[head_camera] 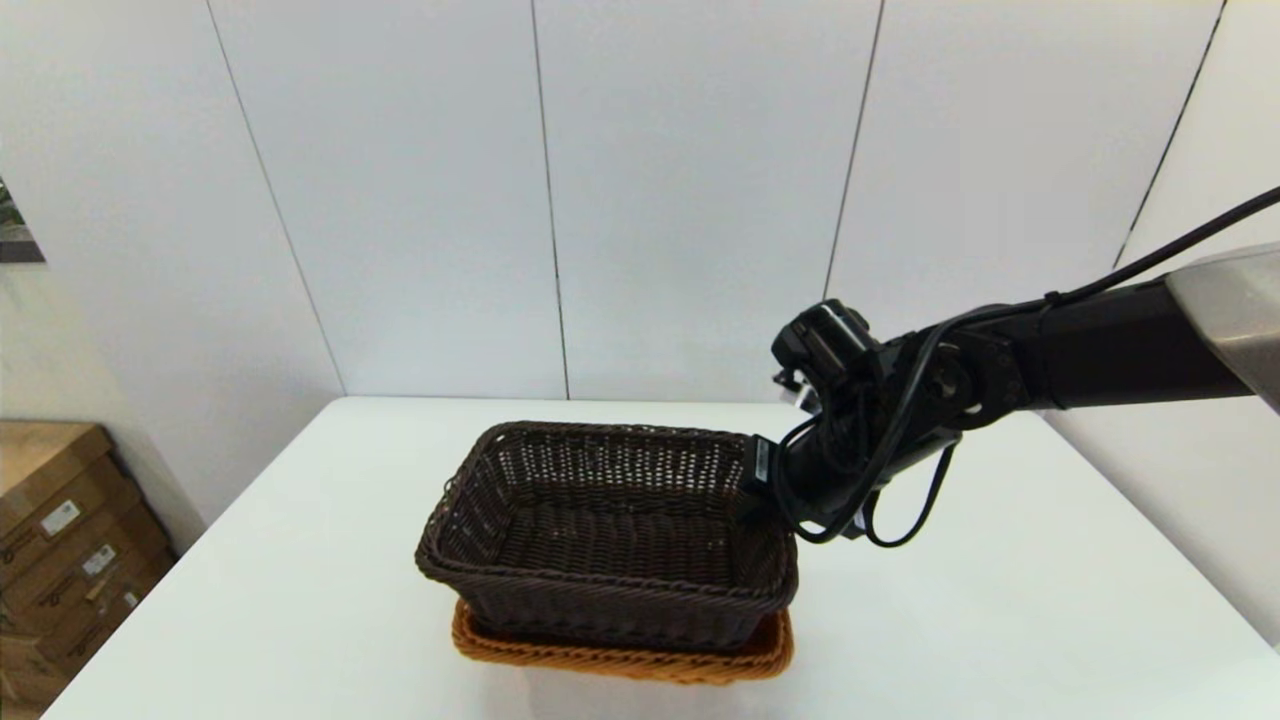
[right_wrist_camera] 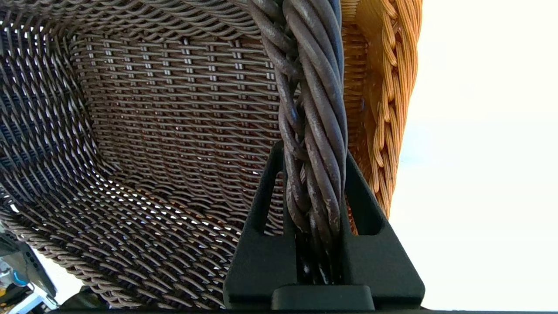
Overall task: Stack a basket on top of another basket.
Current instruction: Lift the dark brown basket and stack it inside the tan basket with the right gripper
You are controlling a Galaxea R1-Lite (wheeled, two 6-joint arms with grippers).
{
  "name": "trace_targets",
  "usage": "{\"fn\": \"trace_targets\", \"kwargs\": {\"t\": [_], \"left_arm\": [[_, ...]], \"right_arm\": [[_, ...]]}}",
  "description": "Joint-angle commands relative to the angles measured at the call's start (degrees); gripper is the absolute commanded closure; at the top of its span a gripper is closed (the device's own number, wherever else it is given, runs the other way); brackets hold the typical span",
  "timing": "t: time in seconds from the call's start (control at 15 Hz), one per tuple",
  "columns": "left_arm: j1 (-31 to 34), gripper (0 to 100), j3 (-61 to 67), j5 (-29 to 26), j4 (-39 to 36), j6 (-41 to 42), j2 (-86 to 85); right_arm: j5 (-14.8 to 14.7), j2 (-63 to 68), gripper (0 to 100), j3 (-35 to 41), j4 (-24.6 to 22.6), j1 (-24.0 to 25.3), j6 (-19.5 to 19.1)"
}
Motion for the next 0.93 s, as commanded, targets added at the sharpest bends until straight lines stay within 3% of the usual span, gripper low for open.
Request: {"fn": "trace_targets", "kwargs": {"t": [0.07, 0.8, 0.87, 0.93], "left_arm": [[0.0, 0, 0.0, 0.0, 0.0, 0.0, 0.0], [0.0, 0, 0.0, 0.0, 0.0, 0.0, 0.0], [0.0, 0, -0.1, 0.0, 0.0, 0.0, 0.0], [0.0, 0, 0.0, 0.0, 0.0, 0.0, 0.0]], "right_arm": [[-0.1, 0.1, 100, 0.3, 0.2, 0.0, 0.2], [-2.5, 1.0, 100, 0.5, 0.2, 0.6, -0.2], [-3.1, 1.1, 0, 0.8, 0.2, 0.7, -0.2], [-3.6, 1.2, 0, 0.8, 0.1, 0.7, -0.1]]}}
